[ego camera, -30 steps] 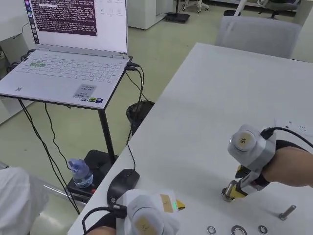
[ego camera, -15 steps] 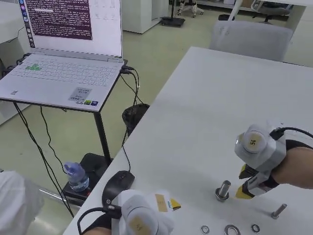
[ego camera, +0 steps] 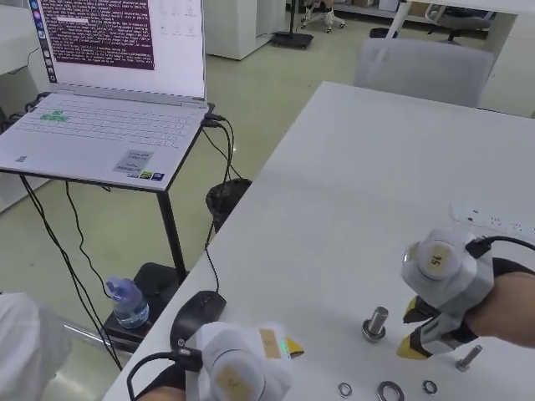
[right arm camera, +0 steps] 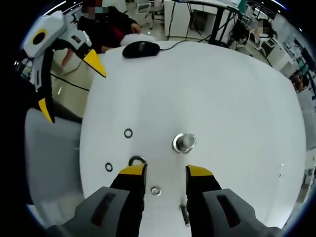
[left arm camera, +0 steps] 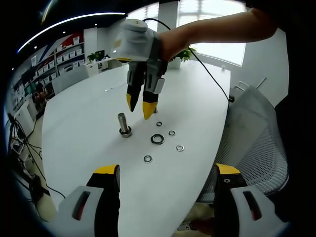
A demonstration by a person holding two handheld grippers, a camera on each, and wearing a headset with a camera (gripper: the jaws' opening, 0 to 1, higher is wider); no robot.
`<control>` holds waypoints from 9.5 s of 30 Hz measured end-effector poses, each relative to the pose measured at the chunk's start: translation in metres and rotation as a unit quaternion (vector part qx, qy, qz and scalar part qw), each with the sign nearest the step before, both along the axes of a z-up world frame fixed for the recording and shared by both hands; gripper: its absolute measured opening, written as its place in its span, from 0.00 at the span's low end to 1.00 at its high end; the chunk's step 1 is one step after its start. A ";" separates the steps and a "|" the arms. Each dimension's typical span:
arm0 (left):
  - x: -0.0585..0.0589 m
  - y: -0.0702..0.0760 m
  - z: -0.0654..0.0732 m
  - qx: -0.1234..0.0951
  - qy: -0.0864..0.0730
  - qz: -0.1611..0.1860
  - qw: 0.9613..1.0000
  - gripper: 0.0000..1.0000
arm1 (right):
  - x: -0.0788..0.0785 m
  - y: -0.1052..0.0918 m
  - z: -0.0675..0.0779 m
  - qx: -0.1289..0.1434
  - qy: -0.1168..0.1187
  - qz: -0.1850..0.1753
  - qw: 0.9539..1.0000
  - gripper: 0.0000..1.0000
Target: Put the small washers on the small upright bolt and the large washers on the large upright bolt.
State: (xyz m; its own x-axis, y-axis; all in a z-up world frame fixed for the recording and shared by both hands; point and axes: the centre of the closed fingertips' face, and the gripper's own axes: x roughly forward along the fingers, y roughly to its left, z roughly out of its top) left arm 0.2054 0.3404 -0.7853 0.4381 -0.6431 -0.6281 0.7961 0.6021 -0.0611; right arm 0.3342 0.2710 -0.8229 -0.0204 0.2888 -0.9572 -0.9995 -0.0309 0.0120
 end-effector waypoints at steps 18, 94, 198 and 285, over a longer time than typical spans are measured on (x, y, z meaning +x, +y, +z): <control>-0.001 0.001 -0.001 0.000 0.001 0.000 1.000 0.76 | -0.039 -0.006 -0.016 0.018 0.002 0.014 1.000 0.33; -0.008 0.004 -0.001 0.008 -0.001 0.006 1.000 0.71 | -0.047 -0.017 -0.049 -0.029 0.002 -0.005 1.000 0.21; -0.001 0.011 -0.014 0.017 0.020 0.014 1.000 0.73 | 0.035 0.034 -0.040 -0.039 -0.021 -0.034 0.998 0.22; -0.004 0.012 -0.003 0.023 0.008 0.030 0.999 0.71 | -0.053 0.046 0.005 0.037 -0.013 0.061 0.997 0.29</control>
State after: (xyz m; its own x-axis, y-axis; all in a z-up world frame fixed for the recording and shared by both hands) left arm 0.2019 0.3526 -0.7879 0.4655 -0.5865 -0.6628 0.7574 0.6514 -0.0444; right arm 0.2808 0.3167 -0.8178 -0.0347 0.3546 -0.9344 -0.9880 -0.1527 -0.0212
